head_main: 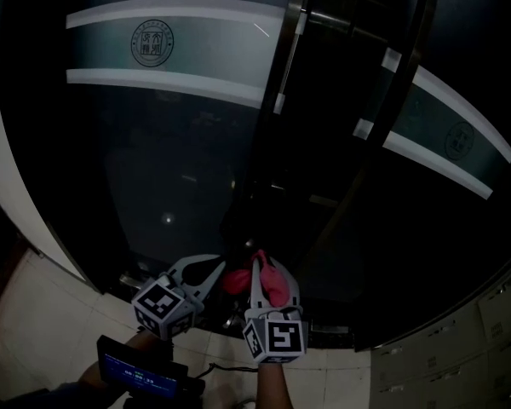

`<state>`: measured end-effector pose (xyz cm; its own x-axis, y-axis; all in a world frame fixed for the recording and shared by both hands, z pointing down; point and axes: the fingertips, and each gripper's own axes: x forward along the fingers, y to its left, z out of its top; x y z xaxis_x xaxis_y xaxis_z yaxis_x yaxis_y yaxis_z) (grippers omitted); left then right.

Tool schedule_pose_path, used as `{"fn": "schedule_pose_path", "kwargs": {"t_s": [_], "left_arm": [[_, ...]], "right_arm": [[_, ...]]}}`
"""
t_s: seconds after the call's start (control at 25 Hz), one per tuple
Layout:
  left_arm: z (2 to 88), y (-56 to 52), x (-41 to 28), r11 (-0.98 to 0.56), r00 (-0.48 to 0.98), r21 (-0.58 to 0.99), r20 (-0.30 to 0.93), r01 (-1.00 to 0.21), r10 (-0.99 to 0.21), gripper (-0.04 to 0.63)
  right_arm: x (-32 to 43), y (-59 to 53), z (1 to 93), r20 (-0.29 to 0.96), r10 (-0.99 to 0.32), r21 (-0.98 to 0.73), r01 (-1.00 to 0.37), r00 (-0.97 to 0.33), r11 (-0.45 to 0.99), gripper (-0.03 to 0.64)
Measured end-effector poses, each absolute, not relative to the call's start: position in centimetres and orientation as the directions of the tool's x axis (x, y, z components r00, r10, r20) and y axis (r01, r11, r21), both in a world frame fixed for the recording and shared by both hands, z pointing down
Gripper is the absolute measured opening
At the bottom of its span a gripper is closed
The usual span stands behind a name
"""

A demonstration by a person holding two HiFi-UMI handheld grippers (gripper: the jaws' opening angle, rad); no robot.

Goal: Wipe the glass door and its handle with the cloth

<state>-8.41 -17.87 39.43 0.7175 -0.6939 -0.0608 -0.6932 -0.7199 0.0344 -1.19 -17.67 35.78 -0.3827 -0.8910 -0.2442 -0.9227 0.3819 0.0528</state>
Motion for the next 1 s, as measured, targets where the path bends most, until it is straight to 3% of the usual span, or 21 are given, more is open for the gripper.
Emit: {"fn": "schedule_pose_path", "kwargs": {"t_s": [0.52, 1.0], "left_arm": [[39.0, -13.5, -0.7, -0.737, 0.737, -0.004, -0.027, -0.676, -0.675, 0.015], [37.4, -11.8, 1.5, -0.717, 0.716, -0.018, -0.071, -0.697, -0.694, 0.015]], "right_arm": [[5.1, -11.6, 34.3, -0.27, -0.882, 0.072, -0.922, -0.386, 0.381, 0.052], [7.1, -10.1, 35.0, -0.267, -0.871, 0.072, -0.91, -0.412, 0.409, 0.052]]}}
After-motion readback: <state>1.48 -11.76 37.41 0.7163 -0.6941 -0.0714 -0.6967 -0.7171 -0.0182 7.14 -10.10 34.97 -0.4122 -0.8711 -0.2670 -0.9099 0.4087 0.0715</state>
